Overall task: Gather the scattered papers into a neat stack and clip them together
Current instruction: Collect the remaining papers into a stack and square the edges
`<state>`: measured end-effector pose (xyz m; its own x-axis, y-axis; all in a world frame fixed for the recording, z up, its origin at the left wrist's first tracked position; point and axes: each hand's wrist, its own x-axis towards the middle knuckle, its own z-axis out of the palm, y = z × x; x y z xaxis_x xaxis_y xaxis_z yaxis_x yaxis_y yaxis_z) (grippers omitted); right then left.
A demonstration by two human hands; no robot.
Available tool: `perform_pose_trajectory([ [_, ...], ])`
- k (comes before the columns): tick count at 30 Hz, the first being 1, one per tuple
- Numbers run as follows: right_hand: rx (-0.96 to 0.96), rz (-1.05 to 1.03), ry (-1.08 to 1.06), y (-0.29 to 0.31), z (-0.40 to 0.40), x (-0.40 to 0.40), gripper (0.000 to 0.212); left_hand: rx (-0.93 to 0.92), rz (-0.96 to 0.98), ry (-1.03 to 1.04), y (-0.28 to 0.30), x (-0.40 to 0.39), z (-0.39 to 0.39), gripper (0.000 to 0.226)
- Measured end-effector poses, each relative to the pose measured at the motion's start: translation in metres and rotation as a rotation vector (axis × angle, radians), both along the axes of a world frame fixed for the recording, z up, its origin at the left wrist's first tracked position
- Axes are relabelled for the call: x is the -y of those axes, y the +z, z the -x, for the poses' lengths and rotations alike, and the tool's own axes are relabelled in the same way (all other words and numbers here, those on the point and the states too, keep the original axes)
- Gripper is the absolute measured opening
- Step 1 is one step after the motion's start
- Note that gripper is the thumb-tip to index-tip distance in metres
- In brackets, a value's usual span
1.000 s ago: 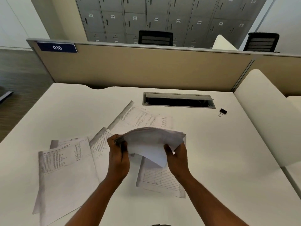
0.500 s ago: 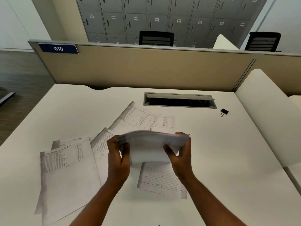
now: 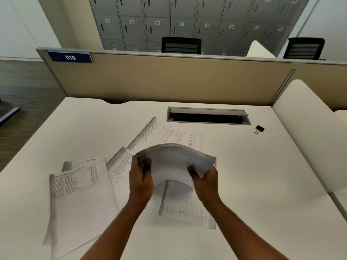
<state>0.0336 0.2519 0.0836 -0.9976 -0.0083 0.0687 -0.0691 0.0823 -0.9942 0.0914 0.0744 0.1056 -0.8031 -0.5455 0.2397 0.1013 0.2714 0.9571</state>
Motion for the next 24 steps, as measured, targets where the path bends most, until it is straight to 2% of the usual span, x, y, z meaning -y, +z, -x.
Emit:
perform_pose_trajectory([
  [3,-0.008,0.069,-0.001,0.003,0.001,-0.006,0.054,-0.003,0.002,-0.009,0.0,0.002,-0.001,0.032],
  [5,0.029,0.034,0.044,0.001,-0.001,-0.004,0.055,0.021,-0.011,-0.021,-0.002,0.0,-0.002,0.036],
  [8,0.074,0.009,0.001,-0.001,-0.003,0.001,0.048,0.003,0.008,-0.042,0.002,-0.004,-0.004,0.029],
  [10,0.042,0.044,-0.023,0.001,-0.001,-0.003,0.048,-0.013,-0.011,-0.02,0.003,-0.002,-0.004,0.035],
  [12,0.006,0.035,-0.003,0.001,0.0,-0.009,0.056,-0.011,-0.03,0.001,0.001,0.002,-0.005,0.039],
  [14,0.024,-0.008,0.035,0.0,-0.002,-0.004,0.062,0.017,0.005,-0.034,-0.001,0.0,-0.005,0.03],
  [16,0.057,-0.025,0.038,-0.002,-0.004,0.004,0.052,0.024,0.027,-0.061,0.001,-0.006,-0.006,0.017],
  [18,0.031,0.007,0.001,0.002,-0.004,0.005,0.044,-0.004,-0.031,-0.012,0.005,-0.01,-0.007,0.018],
  [22,-0.024,0.022,0.049,0.003,-0.001,-0.006,0.069,-0.015,-0.014,-0.007,0.004,-0.006,-0.01,0.033],
  [24,0.04,-0.025,0.072,-0.001,-0.002,-0.003,0.068,0.027,0.017,-0.049,-0.002,-0.005,-0.009,0.035],
])
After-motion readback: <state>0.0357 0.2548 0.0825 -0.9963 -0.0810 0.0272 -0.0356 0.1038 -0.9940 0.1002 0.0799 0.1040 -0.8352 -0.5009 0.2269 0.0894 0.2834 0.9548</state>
